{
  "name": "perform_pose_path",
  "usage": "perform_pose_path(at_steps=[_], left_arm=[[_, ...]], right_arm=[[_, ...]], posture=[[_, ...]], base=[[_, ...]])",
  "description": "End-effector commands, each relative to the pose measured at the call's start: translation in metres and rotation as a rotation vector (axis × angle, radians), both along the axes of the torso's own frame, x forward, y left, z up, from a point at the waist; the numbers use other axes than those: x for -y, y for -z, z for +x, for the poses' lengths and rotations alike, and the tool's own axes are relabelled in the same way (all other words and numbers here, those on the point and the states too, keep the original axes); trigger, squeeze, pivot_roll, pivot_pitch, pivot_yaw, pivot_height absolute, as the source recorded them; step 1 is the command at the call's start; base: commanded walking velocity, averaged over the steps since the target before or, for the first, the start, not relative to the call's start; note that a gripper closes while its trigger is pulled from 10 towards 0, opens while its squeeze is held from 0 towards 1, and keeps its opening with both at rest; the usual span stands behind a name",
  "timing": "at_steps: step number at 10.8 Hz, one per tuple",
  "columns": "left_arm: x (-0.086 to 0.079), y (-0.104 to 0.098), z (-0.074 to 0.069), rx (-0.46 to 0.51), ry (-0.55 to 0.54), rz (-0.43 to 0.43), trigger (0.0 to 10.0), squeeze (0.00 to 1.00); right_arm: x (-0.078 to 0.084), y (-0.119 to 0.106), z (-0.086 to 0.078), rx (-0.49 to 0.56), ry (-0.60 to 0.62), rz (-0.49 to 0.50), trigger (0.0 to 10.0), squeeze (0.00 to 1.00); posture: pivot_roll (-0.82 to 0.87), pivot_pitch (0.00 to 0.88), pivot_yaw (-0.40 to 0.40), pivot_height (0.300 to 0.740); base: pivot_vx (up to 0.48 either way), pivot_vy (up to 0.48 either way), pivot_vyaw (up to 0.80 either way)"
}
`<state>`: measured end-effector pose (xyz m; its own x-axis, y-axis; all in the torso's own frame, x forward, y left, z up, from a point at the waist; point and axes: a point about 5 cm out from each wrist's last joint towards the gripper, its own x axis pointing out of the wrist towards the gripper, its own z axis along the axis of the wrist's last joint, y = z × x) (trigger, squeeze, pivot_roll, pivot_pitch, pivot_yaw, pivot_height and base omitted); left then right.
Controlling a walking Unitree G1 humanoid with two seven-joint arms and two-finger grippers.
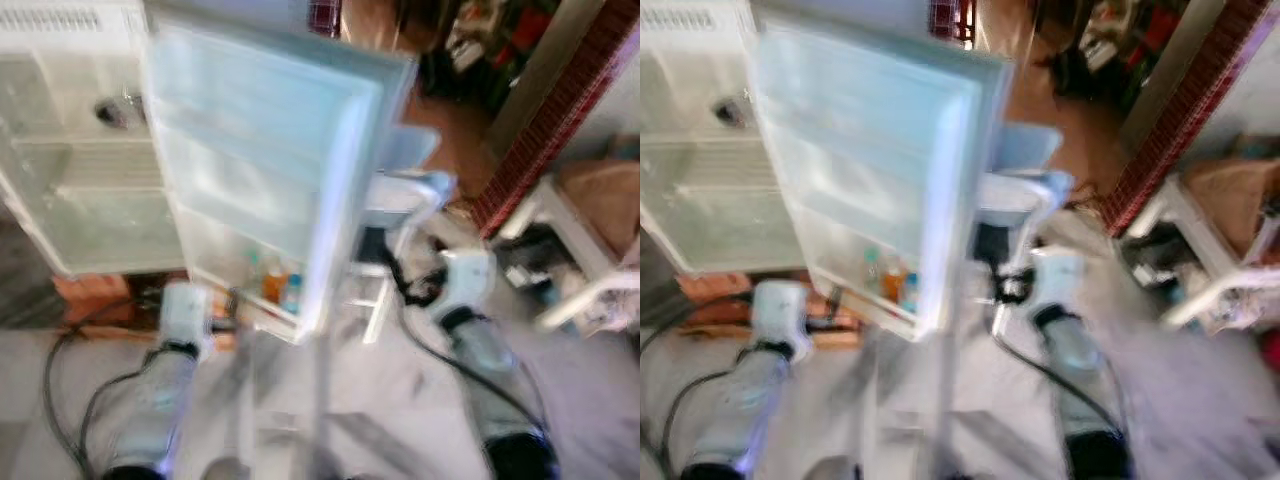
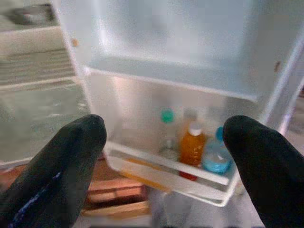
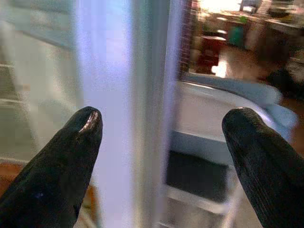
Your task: Restocking fridge
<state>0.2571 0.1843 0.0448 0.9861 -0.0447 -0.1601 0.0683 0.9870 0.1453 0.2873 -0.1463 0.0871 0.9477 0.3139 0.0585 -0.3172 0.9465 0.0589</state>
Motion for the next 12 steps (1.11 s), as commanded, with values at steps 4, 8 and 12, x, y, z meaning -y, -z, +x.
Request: perform_pose_path(at_steps=[4,8,12], left_arm=[[-0.002,-0.001,0.003,0.003,-0.031,-0.008,10.0,0.00],[0.001,-0.011,0.013,0.050,-0.037,-0.026,10.0,0.00],[0.008,-0.009,0.006,0.051,-0.005,-0.029,10.0,0.00]], right_arm=[[0.003,-0.011,0.011,0.050,0.047,-0.007,10.0,0.00],[-0.010,-0.013,0.012,0.075,0.056,-0.015,10.0,0.00],[0.001,-0.001,0.009,0.037,0.198,-0.092,10.0,0.00]], posture=[[0.12,0.017,-0.064,0.740],[0.11,0.027,-0.051,0.740],[0.11,0.050,-0.079,0.740]], base=[[0.000,0.000,0.76],[0.000,0.000,0.63],[0.000,0.000,0.00]])
